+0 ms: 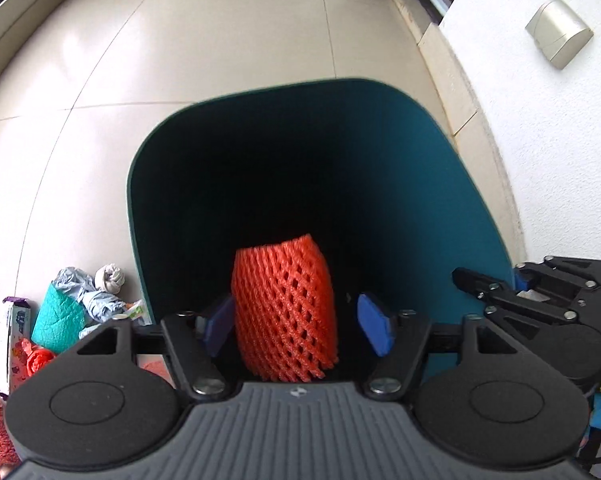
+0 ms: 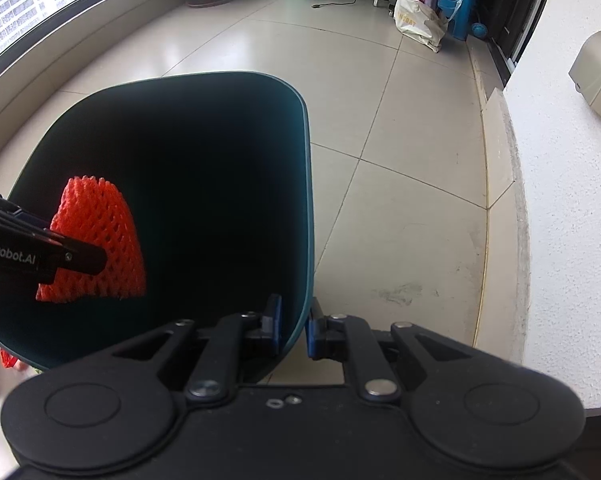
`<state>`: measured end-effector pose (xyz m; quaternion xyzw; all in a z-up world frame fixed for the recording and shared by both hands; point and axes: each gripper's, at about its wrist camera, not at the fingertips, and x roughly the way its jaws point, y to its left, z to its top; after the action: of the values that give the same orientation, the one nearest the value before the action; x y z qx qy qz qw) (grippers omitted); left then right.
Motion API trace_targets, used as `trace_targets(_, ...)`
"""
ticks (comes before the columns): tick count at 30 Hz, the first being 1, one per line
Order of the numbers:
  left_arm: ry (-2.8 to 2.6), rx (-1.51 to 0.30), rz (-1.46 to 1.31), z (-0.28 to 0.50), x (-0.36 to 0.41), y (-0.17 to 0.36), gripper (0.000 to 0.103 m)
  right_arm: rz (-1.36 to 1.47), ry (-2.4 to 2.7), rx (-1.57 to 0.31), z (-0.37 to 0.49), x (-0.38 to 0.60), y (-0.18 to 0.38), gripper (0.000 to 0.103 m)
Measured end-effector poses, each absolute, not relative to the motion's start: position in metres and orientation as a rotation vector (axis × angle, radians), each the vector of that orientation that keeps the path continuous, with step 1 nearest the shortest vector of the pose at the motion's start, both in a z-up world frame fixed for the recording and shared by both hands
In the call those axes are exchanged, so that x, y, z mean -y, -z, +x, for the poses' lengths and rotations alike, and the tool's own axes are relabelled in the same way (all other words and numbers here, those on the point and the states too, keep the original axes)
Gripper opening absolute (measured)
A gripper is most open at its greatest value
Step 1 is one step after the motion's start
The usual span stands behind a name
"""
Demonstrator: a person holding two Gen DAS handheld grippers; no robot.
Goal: Collect trash
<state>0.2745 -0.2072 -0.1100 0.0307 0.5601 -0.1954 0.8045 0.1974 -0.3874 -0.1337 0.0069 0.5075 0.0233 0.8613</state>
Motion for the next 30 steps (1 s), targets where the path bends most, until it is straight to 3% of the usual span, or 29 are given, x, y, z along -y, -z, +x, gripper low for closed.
trace_targets(10,0.477,-1.137,-0.022,0.246,0.156,0.066,0.076,0.021,-0.047,-1.07,0.199,0.389,0.133,0.011)
trace_targets(15,0.452,-1.145,-0.038,0.224,0.12,0.069,0.082,0.022,-0.048,-1.071,0.199,0.389,0.133,0.011)
trace_targets(21,0.372,-1.256,0.011,0.211,0.097,0.121,0.082,0.013,-0.047,-1.073,0.199,0.387,0.133,0.011)
trace_targets(30,0.221,-1.456,0.033,0.221,0.076,0.247,0.082,-0.006,-0.047,-1.073,0.198,0.382,0.133,0.011)
